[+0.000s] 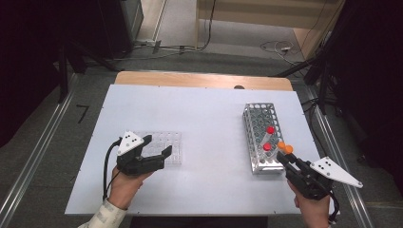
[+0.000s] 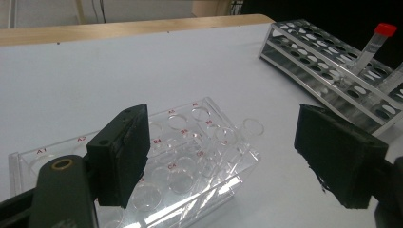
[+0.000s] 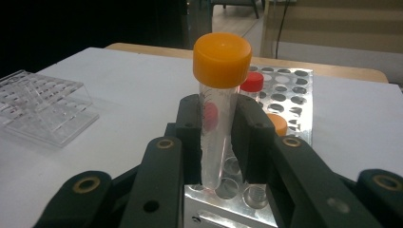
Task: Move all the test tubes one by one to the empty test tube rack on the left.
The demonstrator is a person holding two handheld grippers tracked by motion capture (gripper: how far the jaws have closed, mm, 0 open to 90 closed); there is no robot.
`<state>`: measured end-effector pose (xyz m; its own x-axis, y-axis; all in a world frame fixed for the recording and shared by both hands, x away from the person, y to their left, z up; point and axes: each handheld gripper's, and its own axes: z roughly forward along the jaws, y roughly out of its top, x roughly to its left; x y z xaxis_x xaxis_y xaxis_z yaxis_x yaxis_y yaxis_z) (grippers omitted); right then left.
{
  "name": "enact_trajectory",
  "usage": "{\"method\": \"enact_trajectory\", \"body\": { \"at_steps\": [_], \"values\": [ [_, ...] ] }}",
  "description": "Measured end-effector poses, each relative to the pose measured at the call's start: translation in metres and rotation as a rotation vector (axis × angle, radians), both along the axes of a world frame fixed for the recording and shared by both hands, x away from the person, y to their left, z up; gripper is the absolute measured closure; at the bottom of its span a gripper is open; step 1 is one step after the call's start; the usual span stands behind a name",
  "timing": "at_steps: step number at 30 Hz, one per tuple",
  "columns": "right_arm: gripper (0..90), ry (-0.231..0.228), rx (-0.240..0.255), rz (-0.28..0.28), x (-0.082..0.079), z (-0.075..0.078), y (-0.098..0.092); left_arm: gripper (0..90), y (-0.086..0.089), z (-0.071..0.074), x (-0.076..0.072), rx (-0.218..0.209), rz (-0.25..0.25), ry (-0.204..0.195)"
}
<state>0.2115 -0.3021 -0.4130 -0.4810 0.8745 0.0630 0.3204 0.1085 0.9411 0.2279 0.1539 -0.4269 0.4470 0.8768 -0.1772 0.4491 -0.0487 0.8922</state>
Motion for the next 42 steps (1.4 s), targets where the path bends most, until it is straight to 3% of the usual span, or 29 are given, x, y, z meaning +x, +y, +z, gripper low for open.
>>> {"method": "enact_trajectory", "body": {
  "at_steps": [17,42],
  "values": [
    [71.4,0.018,-0.007,0.094,-0.001,-0.002,0.028,17.8,-0.003,0.001,-0.001,0.015,0.005,-0.011],
    [71.4,0.052,-0.063,0.293,0.013,-0.016,0.112,17.6,-0.008,0.005,-0.005,0.014,-0.015,-0.025]
  ]
}}
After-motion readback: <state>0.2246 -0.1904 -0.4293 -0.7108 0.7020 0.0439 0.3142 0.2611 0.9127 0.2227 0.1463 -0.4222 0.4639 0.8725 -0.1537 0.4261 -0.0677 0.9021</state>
